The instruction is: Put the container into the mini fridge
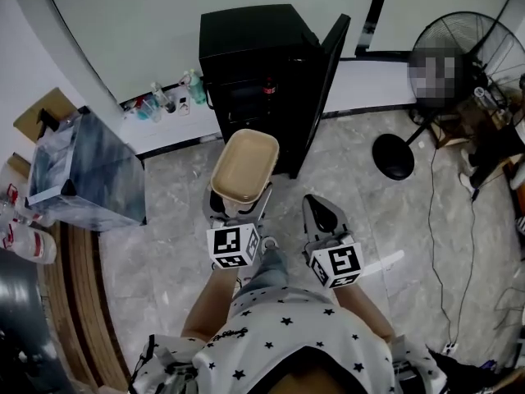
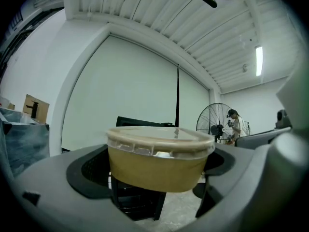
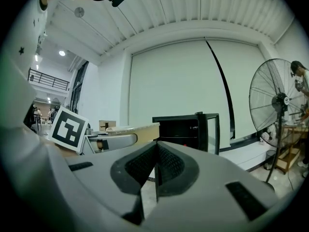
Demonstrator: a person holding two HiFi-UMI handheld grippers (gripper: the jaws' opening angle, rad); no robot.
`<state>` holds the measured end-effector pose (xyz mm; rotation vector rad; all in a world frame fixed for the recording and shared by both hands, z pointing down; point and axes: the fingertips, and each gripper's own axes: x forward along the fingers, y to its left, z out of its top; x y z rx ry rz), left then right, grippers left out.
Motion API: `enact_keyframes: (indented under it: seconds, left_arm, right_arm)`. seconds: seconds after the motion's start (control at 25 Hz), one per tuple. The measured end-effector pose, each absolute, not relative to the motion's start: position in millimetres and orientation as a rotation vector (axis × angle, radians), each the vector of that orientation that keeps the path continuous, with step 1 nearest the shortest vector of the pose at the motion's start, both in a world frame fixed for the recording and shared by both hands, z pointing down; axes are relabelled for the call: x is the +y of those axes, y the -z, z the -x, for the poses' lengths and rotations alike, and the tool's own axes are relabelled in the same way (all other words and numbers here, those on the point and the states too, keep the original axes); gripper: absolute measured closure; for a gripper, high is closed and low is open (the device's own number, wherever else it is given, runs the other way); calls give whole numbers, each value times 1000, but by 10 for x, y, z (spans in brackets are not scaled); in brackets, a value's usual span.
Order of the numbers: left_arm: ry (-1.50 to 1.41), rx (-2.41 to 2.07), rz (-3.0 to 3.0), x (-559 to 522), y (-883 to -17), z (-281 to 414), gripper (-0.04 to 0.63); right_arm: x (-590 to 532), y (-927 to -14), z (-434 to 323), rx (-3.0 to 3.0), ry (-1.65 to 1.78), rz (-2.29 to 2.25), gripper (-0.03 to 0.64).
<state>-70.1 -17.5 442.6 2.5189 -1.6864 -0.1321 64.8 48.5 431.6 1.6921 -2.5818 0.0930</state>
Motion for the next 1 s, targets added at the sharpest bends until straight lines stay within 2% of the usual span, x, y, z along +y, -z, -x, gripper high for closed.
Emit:
enact_keyframes:
  seconds: [0.56, 1.0]
  left_arm:
    - [114, -1705, -2486, -1668, -4450, 673, 41]
    - [113, -1741, -2452, -2409, -4576, 590, 41]
  right_arm:
    - [-880, -4198, -621, -2564, -85, -1658, 623]
    - [-1526, -4351, -733, -2539, -114, -1693, 623]
